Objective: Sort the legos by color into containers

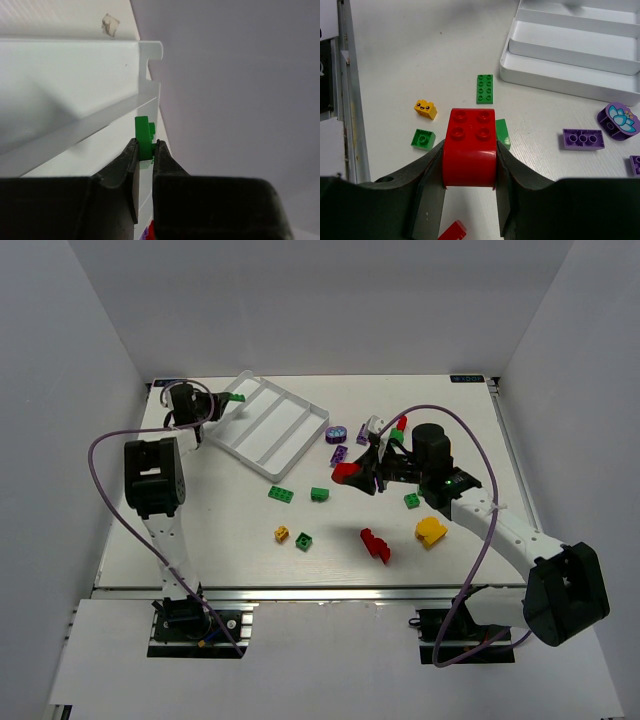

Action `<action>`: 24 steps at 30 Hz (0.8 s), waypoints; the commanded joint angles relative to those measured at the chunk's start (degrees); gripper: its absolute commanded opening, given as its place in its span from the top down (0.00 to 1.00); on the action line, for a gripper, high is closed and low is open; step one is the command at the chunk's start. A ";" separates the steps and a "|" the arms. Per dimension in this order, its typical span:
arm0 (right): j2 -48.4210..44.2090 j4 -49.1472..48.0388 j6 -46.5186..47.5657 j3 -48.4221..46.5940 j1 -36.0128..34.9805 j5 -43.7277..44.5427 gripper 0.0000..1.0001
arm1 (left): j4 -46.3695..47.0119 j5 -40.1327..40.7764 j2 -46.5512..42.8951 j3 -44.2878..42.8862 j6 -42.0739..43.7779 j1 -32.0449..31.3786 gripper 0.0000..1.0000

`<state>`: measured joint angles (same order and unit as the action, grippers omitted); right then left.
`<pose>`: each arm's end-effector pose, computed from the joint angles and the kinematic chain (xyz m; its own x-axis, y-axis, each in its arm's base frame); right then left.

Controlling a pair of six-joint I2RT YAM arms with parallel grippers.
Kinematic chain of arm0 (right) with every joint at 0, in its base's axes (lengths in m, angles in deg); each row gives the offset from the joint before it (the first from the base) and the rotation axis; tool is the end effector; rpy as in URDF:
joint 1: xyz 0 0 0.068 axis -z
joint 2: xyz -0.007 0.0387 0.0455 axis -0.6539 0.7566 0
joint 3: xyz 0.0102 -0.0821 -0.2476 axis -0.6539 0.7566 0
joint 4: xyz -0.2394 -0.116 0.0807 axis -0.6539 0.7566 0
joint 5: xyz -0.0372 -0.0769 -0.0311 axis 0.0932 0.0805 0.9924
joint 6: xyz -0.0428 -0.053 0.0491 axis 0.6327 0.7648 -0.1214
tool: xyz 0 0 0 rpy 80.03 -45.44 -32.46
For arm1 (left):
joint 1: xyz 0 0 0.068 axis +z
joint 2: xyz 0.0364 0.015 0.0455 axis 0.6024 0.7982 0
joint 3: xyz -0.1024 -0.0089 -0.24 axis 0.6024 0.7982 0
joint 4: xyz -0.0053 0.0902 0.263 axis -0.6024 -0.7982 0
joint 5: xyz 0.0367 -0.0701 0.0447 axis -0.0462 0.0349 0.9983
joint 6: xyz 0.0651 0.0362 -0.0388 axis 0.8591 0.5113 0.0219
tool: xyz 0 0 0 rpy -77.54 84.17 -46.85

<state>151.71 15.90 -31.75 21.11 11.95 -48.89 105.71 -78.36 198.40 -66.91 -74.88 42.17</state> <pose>0.2700 0.2023 0.2698 -0.0574 -0.2031 -0.9775 -0.9370 0.3488 -0.0175 0.5383 0.0348 0.1309 -0.1618 -0.9780 -0.1314 -0.3538 0.1818 -0.9175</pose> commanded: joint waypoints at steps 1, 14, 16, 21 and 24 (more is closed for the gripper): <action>0.11 -1.02 1.10 -2.58 0.32 -0.24 1.00 | -2.03 -4.35 0.33 -1.71 5.05 -0.29 1.00; -0.16 -1.19 1.02 -2.40 0.41 -0.15 1.00 | -13.90 -0.49 -0.02 -6.19 15.09 -3.54 0.98; -0.33 -1.19 1.10 -2.32 0.41 -0.15 1.00 | -15.13 0.22 -0.20 -6.37 15.97 -4.16 0.96; -0.68 -1.19 1.02 -1.96 0.41 -0.15 1.00 | -17.16 2.15 -0.99 -6.10 17.46 -4.16 0.77; -0.95 -1.19 1.10 -1.87 0.41 -0.15 1.00 | -18.12 3.03 -1.95 -5.84 18.08 -4.16 0.61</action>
<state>151.75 15.86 -31.73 21.11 12.00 -48.85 90.17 -77.09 199.56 -71.46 -58.72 37.91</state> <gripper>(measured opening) 0.436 0.354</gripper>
